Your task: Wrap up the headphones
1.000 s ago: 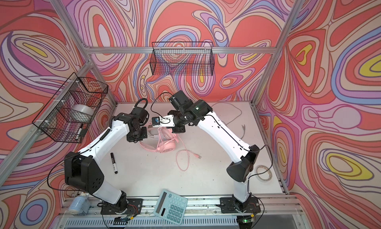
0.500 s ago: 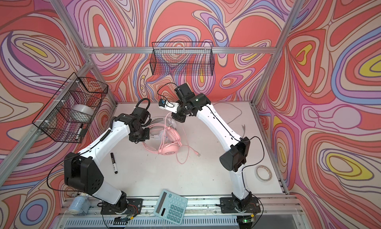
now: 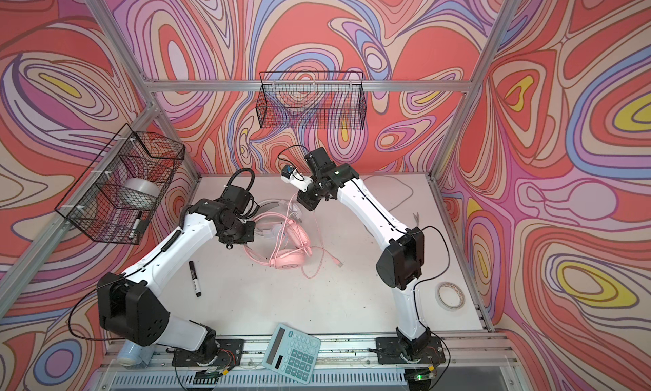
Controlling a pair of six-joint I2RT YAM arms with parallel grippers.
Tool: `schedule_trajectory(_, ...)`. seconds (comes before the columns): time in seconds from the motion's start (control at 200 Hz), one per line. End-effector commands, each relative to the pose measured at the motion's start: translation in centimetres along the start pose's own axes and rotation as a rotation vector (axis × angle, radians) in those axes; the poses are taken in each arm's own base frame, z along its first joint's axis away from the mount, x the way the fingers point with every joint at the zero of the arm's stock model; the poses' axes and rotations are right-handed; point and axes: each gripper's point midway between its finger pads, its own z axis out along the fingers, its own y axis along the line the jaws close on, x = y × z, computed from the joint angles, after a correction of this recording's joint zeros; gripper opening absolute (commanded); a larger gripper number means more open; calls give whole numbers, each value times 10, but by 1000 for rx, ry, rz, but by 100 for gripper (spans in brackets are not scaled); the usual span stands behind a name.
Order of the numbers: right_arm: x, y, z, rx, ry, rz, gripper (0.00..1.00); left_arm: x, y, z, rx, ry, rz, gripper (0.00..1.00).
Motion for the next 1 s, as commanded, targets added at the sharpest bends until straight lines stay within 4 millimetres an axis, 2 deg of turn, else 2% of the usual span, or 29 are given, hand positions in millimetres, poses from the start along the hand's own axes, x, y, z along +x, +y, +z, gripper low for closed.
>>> schedule_trajectory(0.0, 4, -15, 17, -5, -17, 100, 0, 3, -12, -16, 79, -16, 36, 0)
schedule_trajectory(0.18, 15, -19, 26, -22, -17, 160, 0, 3, -19, -21, 120, -29, 35, 0)
schedule_trajectory(0.416, 28, -27, 35, -32, -34, 240, 0, 3, -17, -18, 115, -44, 36, 0)
schedule_trajectory(0.586, 37, -28, 44, -60, -40, 285, 6, 5, -19, -16, 132, -43, 25, 0)
schedule_trajectory(0.836, 53, -42, 51, -48, -49, 404, 10, 4, -25, -15, 164, -44, 5, 0)
schedule_trajectory(0.997, 67, -50, 53, -44, -52, 491, 16, 4, -26, -12, 167, -35, -4, 0)
